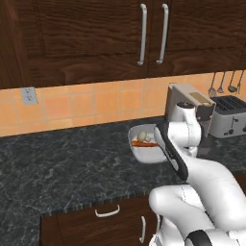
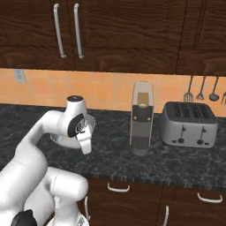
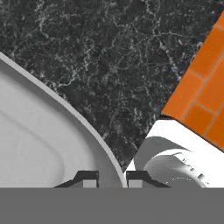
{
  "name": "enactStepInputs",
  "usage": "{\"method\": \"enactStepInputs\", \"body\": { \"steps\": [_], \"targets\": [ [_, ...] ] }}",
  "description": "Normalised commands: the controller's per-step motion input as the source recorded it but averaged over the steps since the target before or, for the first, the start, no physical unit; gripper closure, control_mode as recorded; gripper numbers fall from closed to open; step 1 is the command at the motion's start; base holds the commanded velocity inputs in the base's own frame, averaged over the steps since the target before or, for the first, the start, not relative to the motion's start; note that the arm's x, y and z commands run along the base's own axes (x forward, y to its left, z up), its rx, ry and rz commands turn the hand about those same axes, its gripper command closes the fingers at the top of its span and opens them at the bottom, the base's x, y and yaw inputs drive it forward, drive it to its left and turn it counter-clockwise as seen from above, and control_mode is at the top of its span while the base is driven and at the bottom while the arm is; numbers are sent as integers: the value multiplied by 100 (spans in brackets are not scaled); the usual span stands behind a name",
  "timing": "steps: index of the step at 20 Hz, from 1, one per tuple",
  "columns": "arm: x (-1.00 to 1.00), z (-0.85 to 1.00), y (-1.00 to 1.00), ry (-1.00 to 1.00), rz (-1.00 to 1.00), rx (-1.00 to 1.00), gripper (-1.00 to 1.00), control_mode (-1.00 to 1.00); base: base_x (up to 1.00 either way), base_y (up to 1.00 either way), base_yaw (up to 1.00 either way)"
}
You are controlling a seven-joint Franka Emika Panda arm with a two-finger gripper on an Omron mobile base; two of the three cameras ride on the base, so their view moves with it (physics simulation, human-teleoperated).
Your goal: Take the meat container that has the chicken drumstick and place it on the second highest rack of the freezer. Then take the vegetable container that has the carrot and mushroom and place it on the highest rack of the freezer.
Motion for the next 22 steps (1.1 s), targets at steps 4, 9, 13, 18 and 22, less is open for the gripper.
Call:
{"method": "enactStepInputs", "body": {
  "steps": [4,9,13,18,22],
  "targets": [
    [-100,100,4,-8,-8,0,100,-100,0,0,0],
    [-100,58,2,-15,-8,-1,100,-100,0,0,0],
    [0,0,0,0,0,0,100,100,-92,-6,-37],
    [0,0,0,0,0,0,100,100,-24,0,-83],
    [0,0,0,0,0,0,100,100,0,0,-100]
  ]
}}
